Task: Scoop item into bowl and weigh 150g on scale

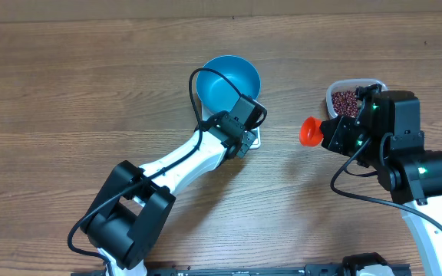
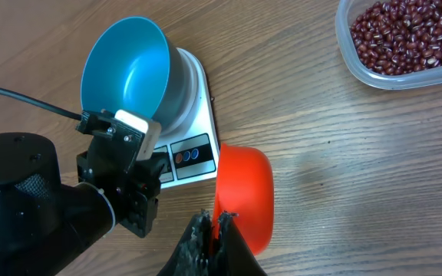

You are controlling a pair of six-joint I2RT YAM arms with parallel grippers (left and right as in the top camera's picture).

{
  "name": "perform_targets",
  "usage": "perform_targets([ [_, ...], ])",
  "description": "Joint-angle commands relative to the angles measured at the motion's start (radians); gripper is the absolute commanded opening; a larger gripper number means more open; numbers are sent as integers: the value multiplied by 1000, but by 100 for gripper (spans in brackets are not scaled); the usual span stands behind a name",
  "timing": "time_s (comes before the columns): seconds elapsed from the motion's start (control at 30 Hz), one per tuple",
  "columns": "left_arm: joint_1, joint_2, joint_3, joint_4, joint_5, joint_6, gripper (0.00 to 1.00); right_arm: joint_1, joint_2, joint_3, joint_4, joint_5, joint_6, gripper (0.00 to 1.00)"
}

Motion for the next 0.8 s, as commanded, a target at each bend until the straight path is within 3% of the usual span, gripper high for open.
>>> perform_targets([
  [0.0, -4, 19, -11, 4, -13, -4, 4, -4, -7, 23, 5, -4, -1, 4],
  [0.77, -11, 24, -56, 84, -6, 16, 4, -4, -7, 23, 16, -5, 0, 4],
])
